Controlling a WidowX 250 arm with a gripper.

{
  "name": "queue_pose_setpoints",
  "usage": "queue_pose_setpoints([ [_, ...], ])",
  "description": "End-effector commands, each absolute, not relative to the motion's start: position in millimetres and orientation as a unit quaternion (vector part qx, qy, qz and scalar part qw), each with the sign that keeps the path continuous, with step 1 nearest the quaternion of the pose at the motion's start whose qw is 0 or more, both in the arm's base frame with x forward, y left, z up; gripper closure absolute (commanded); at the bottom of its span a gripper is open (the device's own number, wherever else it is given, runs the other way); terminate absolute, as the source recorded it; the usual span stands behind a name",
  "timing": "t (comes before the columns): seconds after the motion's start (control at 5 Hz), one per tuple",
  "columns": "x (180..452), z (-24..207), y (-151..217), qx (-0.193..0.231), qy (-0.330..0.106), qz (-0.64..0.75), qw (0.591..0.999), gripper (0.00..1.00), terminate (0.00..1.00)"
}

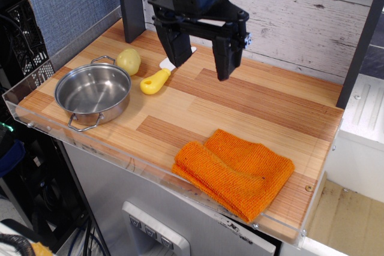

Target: Move the orange cloth from left side to right side

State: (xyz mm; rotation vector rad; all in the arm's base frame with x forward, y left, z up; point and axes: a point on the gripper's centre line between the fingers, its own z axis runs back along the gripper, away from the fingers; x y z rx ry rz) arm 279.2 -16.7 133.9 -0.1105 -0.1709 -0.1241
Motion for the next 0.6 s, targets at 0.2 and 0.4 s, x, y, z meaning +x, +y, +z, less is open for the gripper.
queue_pose_setpoints([
  [0.2,293,178,1,-0.021,-0.114,-0.057,0.992,0.00,0.00],
  [0.4,294,180,5,-0.020,-0.096,-0.073,0.992,0.00,0.00],
])
